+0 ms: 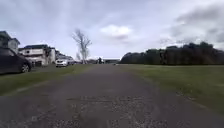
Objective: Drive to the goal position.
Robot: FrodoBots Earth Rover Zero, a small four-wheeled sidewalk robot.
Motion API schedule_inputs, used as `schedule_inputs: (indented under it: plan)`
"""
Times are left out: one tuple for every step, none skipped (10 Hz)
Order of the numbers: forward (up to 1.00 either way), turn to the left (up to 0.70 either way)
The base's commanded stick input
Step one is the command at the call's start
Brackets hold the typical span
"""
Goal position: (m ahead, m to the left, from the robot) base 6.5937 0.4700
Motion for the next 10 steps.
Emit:
schedule_inputs:
  plan:
    - [0.70, 0.00]
    - [0.70, 0.00]
    - [0.70, 0.03]
    - [0.70, 0.35]
    - [0.70, 0.35]
    - [0.70, 0.35]
    - [0.70, 0.35]
    - [0.70, 0.32]
    - [0.70, 0.24]
    - [0.70, 0.02]
